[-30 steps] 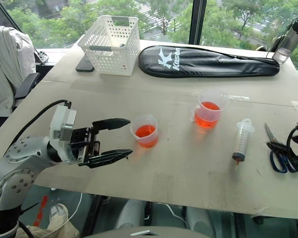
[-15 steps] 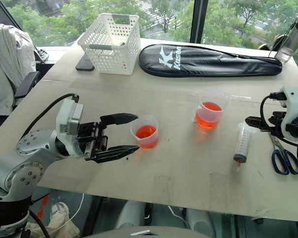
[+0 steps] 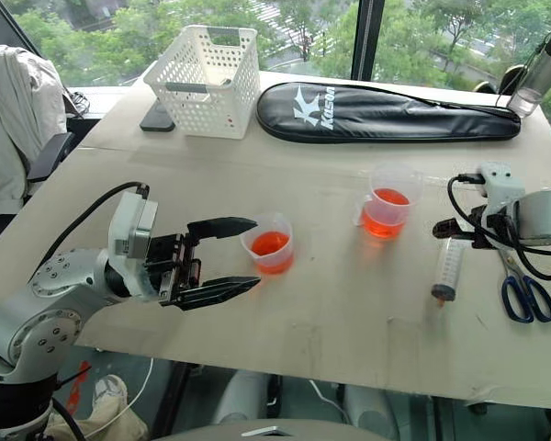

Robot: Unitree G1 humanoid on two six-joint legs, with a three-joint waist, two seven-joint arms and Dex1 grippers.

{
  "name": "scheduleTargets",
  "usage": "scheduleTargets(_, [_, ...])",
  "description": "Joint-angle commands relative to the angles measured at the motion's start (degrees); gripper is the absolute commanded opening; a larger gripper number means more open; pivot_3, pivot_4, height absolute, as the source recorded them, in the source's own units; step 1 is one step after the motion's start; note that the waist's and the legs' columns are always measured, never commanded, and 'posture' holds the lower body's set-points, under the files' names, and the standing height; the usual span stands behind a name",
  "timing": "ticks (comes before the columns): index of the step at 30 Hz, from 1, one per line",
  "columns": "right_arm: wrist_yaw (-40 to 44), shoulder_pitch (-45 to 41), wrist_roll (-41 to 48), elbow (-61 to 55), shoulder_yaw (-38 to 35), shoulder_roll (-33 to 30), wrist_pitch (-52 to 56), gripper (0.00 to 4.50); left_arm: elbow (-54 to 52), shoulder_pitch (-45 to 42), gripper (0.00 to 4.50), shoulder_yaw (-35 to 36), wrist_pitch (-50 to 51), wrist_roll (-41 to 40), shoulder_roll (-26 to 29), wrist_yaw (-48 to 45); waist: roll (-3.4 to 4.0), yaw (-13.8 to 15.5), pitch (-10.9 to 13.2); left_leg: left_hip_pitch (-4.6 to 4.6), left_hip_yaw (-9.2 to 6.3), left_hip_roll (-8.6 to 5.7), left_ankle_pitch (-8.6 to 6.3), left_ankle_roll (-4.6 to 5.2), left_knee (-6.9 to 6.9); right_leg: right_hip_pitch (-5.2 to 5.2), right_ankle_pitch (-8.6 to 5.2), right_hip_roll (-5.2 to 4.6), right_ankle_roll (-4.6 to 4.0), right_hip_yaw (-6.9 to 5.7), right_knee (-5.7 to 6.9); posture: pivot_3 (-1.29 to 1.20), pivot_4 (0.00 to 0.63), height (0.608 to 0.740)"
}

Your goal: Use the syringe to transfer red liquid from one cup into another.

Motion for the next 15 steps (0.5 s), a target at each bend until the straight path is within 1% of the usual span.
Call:
scheduleTargets(1, [-5.8,0.2,10.1,-0.1,4.7,-4.1,-5.1,4.48,-2.4,0.6,4.5,1.6,-1.1,-0.5,0.1,0.4,0.0,0.0,0.0,-0.01,0.0,0.0,0.0,0.0,0.0,-0.01,0.0,0.0,0.0,0.0,-0.01,0.0,0.15,0.724])
scheduleTargets(4, [-7.4,2.2,12.2,-1.0,7.0,-5.5,-7.5,4.48,-2.7,1.2,4.5,1.9,-1.1,-0.7,0.1,0.7,0.0,-0.1,0.0,-0.01,-0.01,0.0,0.0,0.0,-0.01,-0.02,0.0,0.0,0.0,-0.01,-0.01,0.0,0.15,0.724])
scheduleTargets(15, [-10.3,2.4,12.2,1.4,9.3,-2.7,-10.6,4.48,-3.1,1.9,4.5,1.8,-1.3,-0.7,0.0,0.7,0.0,-0.1,0.0,0.04,0.01,0.02,0.0,0.0,0.01,-0.02,-0.02,0.01,-0.04,0.04,-0.01,0.0,0.15,0.724])
